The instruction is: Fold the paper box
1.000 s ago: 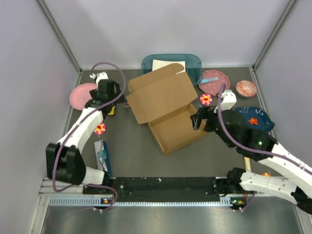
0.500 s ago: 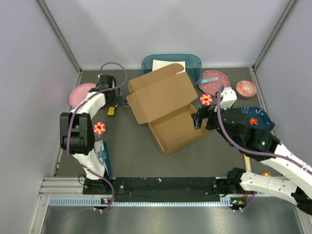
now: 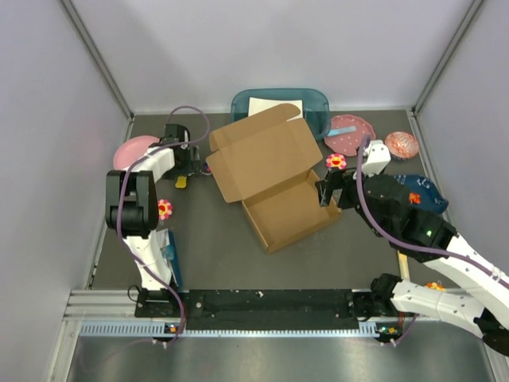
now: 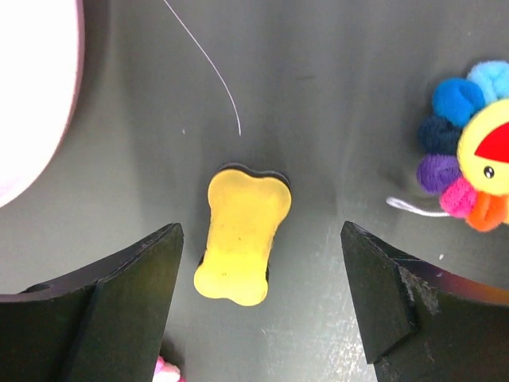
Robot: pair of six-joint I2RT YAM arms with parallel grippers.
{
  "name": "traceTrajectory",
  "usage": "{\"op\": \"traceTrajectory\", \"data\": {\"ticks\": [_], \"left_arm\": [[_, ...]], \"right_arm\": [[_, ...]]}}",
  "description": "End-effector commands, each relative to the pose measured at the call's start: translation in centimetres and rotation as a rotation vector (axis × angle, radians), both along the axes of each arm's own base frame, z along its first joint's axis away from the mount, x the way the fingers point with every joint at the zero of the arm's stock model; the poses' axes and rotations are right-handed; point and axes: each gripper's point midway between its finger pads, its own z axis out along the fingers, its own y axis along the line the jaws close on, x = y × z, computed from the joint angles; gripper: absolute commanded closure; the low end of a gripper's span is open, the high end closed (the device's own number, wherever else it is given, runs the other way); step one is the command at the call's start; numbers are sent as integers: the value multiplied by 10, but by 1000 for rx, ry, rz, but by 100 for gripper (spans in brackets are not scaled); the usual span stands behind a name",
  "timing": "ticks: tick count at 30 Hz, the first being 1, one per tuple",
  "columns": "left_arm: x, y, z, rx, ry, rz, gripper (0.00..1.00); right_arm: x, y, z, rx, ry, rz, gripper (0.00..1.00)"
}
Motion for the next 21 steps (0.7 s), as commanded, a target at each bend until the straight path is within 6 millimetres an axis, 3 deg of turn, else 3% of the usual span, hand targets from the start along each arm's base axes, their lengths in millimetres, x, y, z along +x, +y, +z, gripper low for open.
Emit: {"op": "traceTrajectory", "data": {"ticks": [1, 6, 11, 16, 21], "left_arm": [[20, 12, 3, 26, -45, 13, 14], [16, 15, -16, 19, -1, 18, 18], [14, 15, -20, 18, 7, 17, 24], [12, 11, -18, -1, 5, 11, 44], [10, 11, -9, 0, -14, 5, 59]], "right_arm": [[5, -5, 10, 19, -36, -19, 9], [8, -6, 9, 11, -37, -25, 9], [10, -5, 7, 4, -33, -27, 9], [11, -4, 5, 9, -33, -26, 9], [10, -3, 4, 14, -28, -20, 9]]}}
